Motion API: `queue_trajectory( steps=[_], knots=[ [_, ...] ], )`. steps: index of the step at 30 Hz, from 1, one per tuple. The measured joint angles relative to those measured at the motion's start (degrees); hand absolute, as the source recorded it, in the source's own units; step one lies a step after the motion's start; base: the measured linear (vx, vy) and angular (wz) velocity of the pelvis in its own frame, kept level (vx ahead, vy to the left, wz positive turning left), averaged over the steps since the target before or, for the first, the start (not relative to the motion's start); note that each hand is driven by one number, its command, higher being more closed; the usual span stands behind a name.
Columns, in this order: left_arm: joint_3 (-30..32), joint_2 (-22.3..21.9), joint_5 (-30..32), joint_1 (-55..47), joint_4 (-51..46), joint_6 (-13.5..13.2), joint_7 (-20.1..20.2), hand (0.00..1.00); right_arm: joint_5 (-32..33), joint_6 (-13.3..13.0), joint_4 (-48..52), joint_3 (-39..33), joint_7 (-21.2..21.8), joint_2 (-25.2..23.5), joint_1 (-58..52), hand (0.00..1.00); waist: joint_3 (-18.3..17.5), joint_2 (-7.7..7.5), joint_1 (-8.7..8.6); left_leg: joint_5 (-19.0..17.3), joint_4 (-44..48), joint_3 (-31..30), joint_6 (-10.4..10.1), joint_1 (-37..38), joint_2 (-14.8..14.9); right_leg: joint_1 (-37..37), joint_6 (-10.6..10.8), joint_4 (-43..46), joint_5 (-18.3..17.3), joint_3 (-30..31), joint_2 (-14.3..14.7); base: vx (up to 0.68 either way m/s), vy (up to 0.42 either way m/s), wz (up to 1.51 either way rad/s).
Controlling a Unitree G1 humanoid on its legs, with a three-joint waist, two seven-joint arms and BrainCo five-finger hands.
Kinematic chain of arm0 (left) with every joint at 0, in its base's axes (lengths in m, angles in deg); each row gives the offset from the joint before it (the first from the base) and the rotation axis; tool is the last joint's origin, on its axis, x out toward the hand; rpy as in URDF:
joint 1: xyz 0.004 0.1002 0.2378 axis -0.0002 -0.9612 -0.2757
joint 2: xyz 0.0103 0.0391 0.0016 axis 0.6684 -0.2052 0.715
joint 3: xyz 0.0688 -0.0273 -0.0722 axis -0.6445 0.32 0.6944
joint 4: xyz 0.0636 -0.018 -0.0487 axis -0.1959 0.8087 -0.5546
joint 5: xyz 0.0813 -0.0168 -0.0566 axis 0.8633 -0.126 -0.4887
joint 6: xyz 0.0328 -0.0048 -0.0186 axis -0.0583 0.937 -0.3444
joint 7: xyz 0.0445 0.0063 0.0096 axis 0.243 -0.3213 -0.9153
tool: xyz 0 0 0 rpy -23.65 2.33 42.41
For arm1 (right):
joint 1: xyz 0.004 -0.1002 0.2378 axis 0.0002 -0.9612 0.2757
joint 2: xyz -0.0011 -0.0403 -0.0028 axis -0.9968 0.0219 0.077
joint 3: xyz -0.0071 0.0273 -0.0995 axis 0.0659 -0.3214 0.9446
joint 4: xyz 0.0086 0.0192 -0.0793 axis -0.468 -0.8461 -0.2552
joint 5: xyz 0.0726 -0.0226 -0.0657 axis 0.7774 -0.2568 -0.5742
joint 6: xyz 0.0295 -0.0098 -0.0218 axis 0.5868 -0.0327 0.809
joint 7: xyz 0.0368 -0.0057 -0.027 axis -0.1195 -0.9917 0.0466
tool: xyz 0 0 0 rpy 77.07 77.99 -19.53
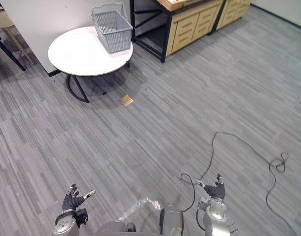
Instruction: Pick vegetable in the basket
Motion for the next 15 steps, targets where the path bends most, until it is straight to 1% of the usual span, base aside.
queue_trajectory(
  steps=[1,2,3,4,5,6,7,8,9,10,11,12,13,14,15],
  knots=[
    [0.0,0.1,0.0,0.6,0.7,0.0,0.0,0.00,0.0,0.0,0.0,0.0,0.0,0.4,0.1,0.00,0.4,0.03,-0.44,0.3,-0.7,-0.7,-0.6,1.1,0.1,-0.6,-0.5,-4.4,3.3,-0.1,0.7,0.85,-0.081,0.74],
    [0.1,0.5,0.0,0.8,1.5,0.0,0.0,0.00,0.0,0.0,0.2,0.0,-0.1,0.8,-0.3,0.00,0.3,-0.35,-1.34,0.5,-1.2,-2.6,-2.0,3.3,-0.4,-0.7,-1.8,-12.9,10.4,0.2,1.5,0.75,-0.101,0.66],
    [0.0,0.6,0.1,0.4,1.9,0.0,0.0,0.00,-0.1,0.0,0.5,0.0,-0.1,1.2,-1.4,0.00,-0.2,-1.36,-1.82,-0.2,-1.1,-4.1,-3.1,5.5,-0.9,-0.3,-4.1,-16.1,16.7,0.7,1.8,1.07,-0.169,0.65],
    [0.0,-1.0,0.2,2.1,4.3,0.1,0.1,0.00,-0.3,0.4,0.4,0.1,0.0,2.7,-0.8,0.00,0.7,2.67,-1.40,1.5,2.7,-5.1,-7.0,6.7,2.2,-1.6,-7.7,-6.6,17.2,-0.5,3.1,1.03,-0.230,0.42],
    [0.2,-1.4,0.4,2.4,4.2,0.0,0.1,0.00,-0.3,0.7,2.1,1.7,0.3,1.8,-0.3,0.00,0.7,2.71,-1.62,8.9,12.4,-4.9,-8.1,3.3,1.7,0.0,-8.3,-3.5,12.2,-1.3,2.8,1.02,-0.240,0.22],
    [0.7,-2.0,0.5,2.2,4.2,0.0,0.2,0.00,-0.4,0.7,3.7,2.8,0.7,1.7,-0.7,0.00,0.8,2.79,-1.54,13.5,18.5,-4.5,-8.2,1.0,1.9,2.1,-8.6,-3.8,10.7,-1.4,3.0,0.86,-0.236,0.22],
    [1.1,-3.3,0.9,1.7,3.7,-0.1,0.2,0.00,-0.9,0.5,6.7,4.6,1.3,1.5,-1.5,0.00,1.1,3.08,-1.09,21.9,33.5,-3.9,-9.3,-4.9,4.3,8.4,-8.1,-7.1,8.6,-1.3,3.8,0.70,-0.197,0.33],
    [0.9,-3.8,1.2,1.4,2.7,-0.2,0.8,0.00,-1.4,0.1,8.7,4.6,1.2,0.1,-1.4,0.00,1.8,3.56,-0.72,19.6,47.2,-0.9,-6.7,-11.3,8.8,15.3,-8.2,-11.4,8.4,-1.8,5.3,0.67,-0.185,0.37],
    [0.9,-4.0,1.2,1.3,2.2,-0.1,1.3,0.00,-1.7,-0.1,9.8,4.7,1.2,-0.5,-1.3,0.00,2.0,3.18,-0.45,18.1,51.9,0.9,-4.8,-14.4,10.6,18.4,-8.3,-13.4,8.4,-1.7,5.8,0.60,-0.168,0.23],
    [0.8,-4.6,1.2,0.9,0.8,-0.1,1.5,0.00,-2.1,-0.6,12.1,5.8,1.1,-1.1,-1.2,0.00,2.4,2.04,1.23,15.4,56.9,4.3,-2.6,-20.0,12.3,23.8,-8.5,-16.9,7.5,-1.0,6.0,0.54,-0.141,0.05],
    [0.8,-5.1,1.3,0.5,0.0,-0.2,1.6,0.00,-2.1,-0.7,13.5,6.6,1.1,-1.0,-1.1,0.00,2.7,1.64,2.31,13.6,57.4,6.0,-2.1,-24.3,12.9,27.3,-7.9,-19.4,6.7,-0.6,6.0,0.62,-0.139,0.05],
    [0.9,-5.8,1.3,0.0,-0.2,-0.1,1.6,0.00,-2.1,-0.7,14.4,6.7,1.1,-1.0,-0.7,0.00,2.7,1.67,2.75,11.5,54.9,7.8,-1.7,-29.2,13.2,31.0,-7.1,-21.9,5.6,-0.5,6.2,0.49,-0.093,0.07],
    [0.9,-6.1,1.3,-0.4,-0.2,-0.1,1.6,0.00,-2.1,-0.6,14.4,6.8,1.1,-1.1,-0.2,0.00,2.7,1.71,3.17,10.7,51.9,9.0,-1.4,-31.2,13.1,32.4,-6.5,-22.9,4.9,-0.5,6.2,0.46,-0.049,0.04],
    [0.9,-6.6,1.4,-0.8,-0.3,0.0,1.7,0.00,-2.1,-0.5,14.5,6.8,1.1,-1.0,0.1,0.00,2.7,1.80,3.90,9.9,43.1,10.9,-0.8,-33.6,12.2,34.8,-5.8,-24.1,3.3,0.0,6.1,0.46,-0.004,-0.03],
    [0.9,-6.9,1.7,-1.9,-0.4,0.0,1.7,0.00,-2.1,-0.4,14.5,6.8,1.1,-1.0,0.0,0.00,2.7,1.88,4.67,10.2,31.5,11.3,-1.2,-34.8,10.2,37.4,-5.9,-24.6,2.0,0.4,5.9,0.50,0.025,-0.09]
  ],
)
